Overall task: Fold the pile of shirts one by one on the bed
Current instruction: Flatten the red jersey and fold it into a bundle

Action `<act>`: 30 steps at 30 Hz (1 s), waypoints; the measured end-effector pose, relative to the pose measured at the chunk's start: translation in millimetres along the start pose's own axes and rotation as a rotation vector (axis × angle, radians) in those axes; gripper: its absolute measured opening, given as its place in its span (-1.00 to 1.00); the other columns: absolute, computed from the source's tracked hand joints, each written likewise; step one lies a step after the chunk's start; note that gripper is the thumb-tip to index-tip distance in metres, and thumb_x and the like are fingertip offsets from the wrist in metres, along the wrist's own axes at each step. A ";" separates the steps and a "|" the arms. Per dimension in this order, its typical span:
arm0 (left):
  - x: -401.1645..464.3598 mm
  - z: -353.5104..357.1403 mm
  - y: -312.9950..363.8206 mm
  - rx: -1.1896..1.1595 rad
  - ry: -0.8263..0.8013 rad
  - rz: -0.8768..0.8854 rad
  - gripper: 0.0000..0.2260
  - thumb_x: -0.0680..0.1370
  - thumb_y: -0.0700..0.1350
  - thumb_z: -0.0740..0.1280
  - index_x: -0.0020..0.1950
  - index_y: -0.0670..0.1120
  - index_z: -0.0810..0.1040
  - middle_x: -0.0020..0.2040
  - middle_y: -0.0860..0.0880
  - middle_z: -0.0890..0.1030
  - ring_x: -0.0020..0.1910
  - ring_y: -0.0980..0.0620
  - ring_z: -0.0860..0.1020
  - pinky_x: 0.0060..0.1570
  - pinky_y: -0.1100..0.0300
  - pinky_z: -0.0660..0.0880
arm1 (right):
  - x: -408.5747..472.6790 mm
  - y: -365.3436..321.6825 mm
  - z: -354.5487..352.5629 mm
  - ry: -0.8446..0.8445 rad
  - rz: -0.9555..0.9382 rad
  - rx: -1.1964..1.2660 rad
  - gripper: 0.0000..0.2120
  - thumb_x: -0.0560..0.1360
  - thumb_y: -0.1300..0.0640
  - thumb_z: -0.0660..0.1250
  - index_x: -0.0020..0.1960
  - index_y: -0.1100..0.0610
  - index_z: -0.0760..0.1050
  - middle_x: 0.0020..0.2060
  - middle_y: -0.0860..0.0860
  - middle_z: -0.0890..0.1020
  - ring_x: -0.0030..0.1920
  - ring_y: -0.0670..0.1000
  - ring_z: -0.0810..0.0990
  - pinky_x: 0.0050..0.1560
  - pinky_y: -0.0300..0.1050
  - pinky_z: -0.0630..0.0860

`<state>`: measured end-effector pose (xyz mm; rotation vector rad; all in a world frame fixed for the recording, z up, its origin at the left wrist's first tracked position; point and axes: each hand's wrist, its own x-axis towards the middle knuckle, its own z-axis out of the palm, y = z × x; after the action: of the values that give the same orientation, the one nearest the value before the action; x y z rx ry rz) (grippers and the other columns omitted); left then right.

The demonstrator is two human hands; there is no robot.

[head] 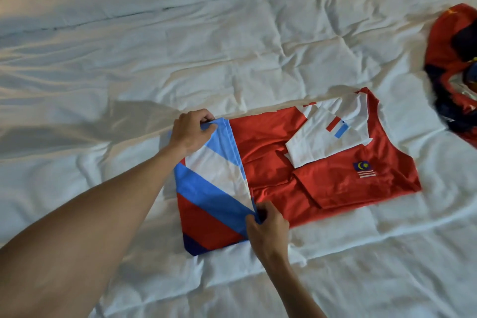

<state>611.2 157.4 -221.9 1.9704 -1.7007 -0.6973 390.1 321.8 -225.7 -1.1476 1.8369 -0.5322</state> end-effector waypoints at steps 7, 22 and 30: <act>8.0 9.3 3.7 0.069 -0.027 -0.017 -0.86 0.54 -0.10 0.35 0.05 0.00 0.68 0.00 0.07 0.70 0.07 -0.02 0.61 0.26 -0.13 0.42 | 8.6 -5.1 4.4 0.030 -0.101 -0.017 -0.78 0.45 0.18 0.42 0.07 0.03 0.52 -0.27 -0.16 0.58 -0.24 -0.06 0.55 -0.17 -0.09 0.49; -70.0 -45.8 -80.9 0.632 -0.026 0.548 -0.60 0.30 -0.33 0.19 0.02 -0.13 0.68 0.11 -0.11 0.67 0.09 -0.15 0.62 0.13 0.01 0.34 | -60.4 -24.0 79.7 -0.116 -0.519 -0.662 -0.54 0.12 -0.36 0.32 -0.28 0.02 0.47 -0.36 -0.08 0.53 -0.30 0.02 0.54 -0.35 -0.08 0.50; -69.9 -35.8 -62.8 0.675 -0.002 0.455 -0.74 0.33 -0.23 0.25 -0.18 -0.02 0.71 -0.11 0.03 0.71 0.02 -0.13 0.63 0.10 -0.01 0.50 | -53.1 -28.0 74.0 -0.135 -0.424 -0.582 -0.85 0.27 0.04 0.35 -0.29 0.10 0.46 -0.35 0.00 0.60 -0.29 0.07 0.58 -0.35 -0.12 0.32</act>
<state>673.9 235.8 -227.4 1.8281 -2.4933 0.0585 476.7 361.3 -220.0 -1.9379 1.6762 -0.1348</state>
